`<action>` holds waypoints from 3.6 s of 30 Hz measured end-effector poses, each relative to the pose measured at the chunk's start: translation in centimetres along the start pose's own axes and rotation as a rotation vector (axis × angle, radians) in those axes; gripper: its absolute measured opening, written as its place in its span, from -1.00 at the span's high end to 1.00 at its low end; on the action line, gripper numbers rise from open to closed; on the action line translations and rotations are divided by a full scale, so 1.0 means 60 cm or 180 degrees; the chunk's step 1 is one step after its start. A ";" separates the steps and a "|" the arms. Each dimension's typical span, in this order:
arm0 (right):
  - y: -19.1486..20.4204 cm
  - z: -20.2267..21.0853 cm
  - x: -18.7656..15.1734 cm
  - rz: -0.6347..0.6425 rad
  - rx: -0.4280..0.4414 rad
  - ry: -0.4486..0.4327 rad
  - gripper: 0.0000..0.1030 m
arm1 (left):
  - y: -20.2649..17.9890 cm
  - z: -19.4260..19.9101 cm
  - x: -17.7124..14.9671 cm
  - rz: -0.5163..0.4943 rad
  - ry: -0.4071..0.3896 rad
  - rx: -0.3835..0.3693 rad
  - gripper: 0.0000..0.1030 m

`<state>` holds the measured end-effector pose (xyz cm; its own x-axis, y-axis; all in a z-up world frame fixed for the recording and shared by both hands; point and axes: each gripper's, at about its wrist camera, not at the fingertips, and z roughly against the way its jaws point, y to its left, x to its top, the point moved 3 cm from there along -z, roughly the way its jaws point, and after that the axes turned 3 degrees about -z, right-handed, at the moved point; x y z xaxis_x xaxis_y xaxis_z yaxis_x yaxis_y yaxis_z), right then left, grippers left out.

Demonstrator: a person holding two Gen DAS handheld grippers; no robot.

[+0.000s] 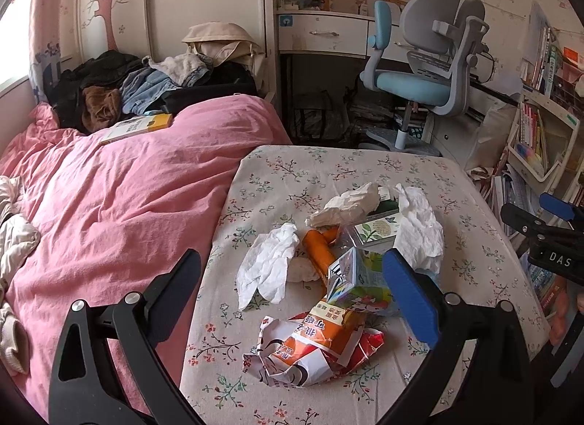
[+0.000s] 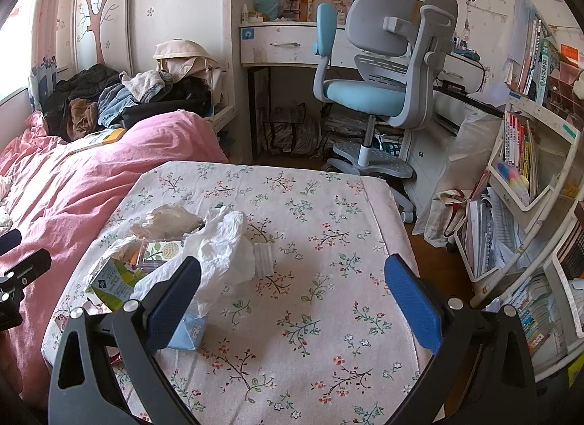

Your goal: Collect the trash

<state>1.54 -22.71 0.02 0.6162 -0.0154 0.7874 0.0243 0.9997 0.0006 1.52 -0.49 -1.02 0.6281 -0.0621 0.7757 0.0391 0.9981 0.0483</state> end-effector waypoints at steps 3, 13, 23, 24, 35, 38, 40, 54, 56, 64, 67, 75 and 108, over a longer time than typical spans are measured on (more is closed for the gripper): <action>0.001 0.000 0.000 -0.0003 0.0008 0.0003 -0.88 | 0.000 0.001 0.000 -0.0010 -0.0005 -0.0001 -0.86; 0.005 0.000 -0.001 -0.0007 0.0029 0.0004 -0.88 | 0.011 0.002 0.003 0.0034 0.0008 -0.0005 -0.86; 0.002 0.000 0.001 -0.0036 0.0083 0.0013 -0.88 | 0.154 -0.009 0.003 0.0813 0.0158 0.0327 -0.86; 0.002 0.000 0.001 -0.0041 0.0092 0.0015 -0.88 | 0.161 -0.013 0.000 0.0853 0.0192 0.0328 -0.86; -0.005 -0.001 -0.001 -0.0061 0.0178 0.0085 -0.88 | 0.143 -0.044 -0.013 0.0647 0.0474 0.0345 -0.86; -0.004 -0.005 -0.004 -0.0047 0.0213 0.0140 -0.88 | 0.120 -0.061 -0.019 0.0488 0.0587 0.0299 -0.86; -0.001 -0.007 -0.005 -0.0032 0.0236 0.0163 -0.88 | 0.096 -0.082 -0.026 0.0263 0.0672 0.0289 -0.86; 0.007 -0.026 -0.008 -0.0139 0.0444 0.0308 -0.88 | 0.074 -0.248 -0.027 0.0010 0.1031 0.0174 -0.86; 0.014 -0.029 -0.009 -0.0085 0.0487 0.0343 -0.88 | 0.073 -0.262 -0.025 0.0011 0.1066 0.0086 -0.67; 0.031 -0.028 -0.014 0.0000 0.0660 0.0422 -0.88 | 0.088 -0.243 0.000 0.0303 0.0954 -0.0407 0.85; 0.041 -0.018 -0.017 0.0085 0.0790 0.0418 -0.88 | 0.105 -0.202 0.021 0.0443 0.0749 -0.0492 0.85; 0.170 0.015 -0.076 0.0769 0.2013 0.0941 -0.88 | 0.155 -0.100 0.030 0.0771 0.0448 -0.0609 0.85; 0.335 -0.016 -0.134 0.1314 0.1787 0.0631 0.77 | 0.212 -0.001 0.008 0.1074 0.0227 -0.0656 0.85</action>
<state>-2.20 -2.54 -6.91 0.6204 0.4155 0.6652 -0.6163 0.7829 0.0857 2.38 12.19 -0.08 0.6843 0.2621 0.6804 -0.0280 0.9419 -0.3346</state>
